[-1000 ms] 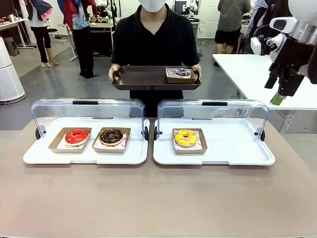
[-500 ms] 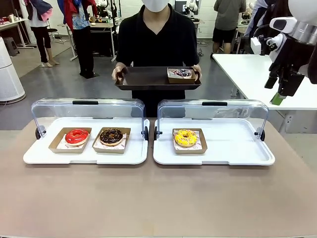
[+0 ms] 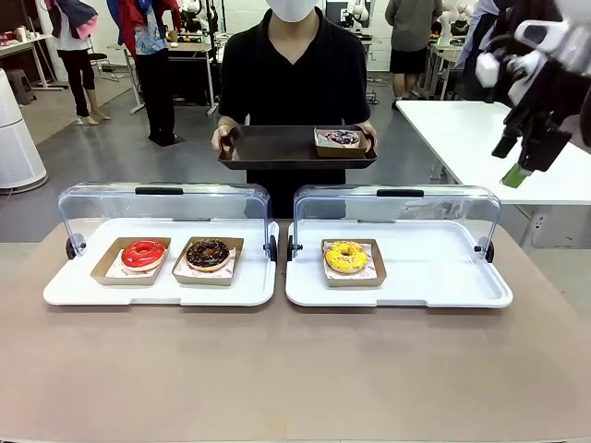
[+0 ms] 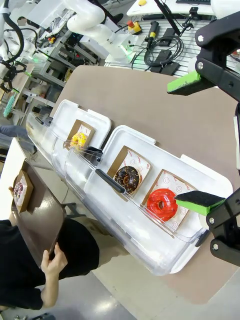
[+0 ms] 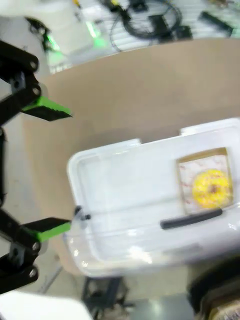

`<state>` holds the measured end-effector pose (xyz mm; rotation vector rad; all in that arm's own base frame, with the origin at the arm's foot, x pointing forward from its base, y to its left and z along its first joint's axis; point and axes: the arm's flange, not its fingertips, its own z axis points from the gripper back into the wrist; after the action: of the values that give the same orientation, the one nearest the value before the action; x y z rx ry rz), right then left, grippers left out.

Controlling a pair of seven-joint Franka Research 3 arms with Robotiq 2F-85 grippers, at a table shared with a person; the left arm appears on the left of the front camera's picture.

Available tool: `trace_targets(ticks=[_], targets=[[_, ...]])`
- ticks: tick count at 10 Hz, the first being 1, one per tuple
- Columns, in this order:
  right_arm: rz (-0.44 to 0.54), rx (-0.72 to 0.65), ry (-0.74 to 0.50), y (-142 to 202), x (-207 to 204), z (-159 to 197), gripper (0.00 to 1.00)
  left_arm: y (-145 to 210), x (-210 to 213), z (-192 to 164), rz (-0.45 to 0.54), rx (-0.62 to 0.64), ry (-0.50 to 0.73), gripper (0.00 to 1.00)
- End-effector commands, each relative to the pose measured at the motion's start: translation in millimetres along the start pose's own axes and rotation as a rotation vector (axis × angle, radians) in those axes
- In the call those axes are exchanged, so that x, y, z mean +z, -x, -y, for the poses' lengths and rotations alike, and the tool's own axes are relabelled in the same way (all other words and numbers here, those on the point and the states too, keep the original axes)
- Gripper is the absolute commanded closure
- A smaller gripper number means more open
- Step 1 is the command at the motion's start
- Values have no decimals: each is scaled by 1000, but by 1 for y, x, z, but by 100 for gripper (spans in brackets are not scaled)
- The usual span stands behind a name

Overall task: Provide the desired donut to the person.
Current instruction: Pick up and lift the Paper togo box containing the Donut pointed at by the person.

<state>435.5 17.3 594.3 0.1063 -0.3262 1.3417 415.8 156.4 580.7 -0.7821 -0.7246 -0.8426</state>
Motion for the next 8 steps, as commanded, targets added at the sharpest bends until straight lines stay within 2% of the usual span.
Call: trace_targets(ticks=[1,2,3,4,5,6,8], targets=[[326,-63,-12,54,24,15,0,0,1,1,5,-4,1,0],[479,-88,-49,80,33,26,0,0,1,1,5,-4,1,0],[543,-85,-68,109,37,34,0,0,1,1,5,-4,1,0],[573,-61,-98,139,36,40,0,0,1,1,5,-4,1,0],[559,-36,-95,166,35,44,0,0,1,1,5,-4,1,0],[604,13,-125,196,36,47,0,0,1,1,5,-4,1,0],[631,94,-160,230,41,50,0,0,1,1,5,-4,1,0]])
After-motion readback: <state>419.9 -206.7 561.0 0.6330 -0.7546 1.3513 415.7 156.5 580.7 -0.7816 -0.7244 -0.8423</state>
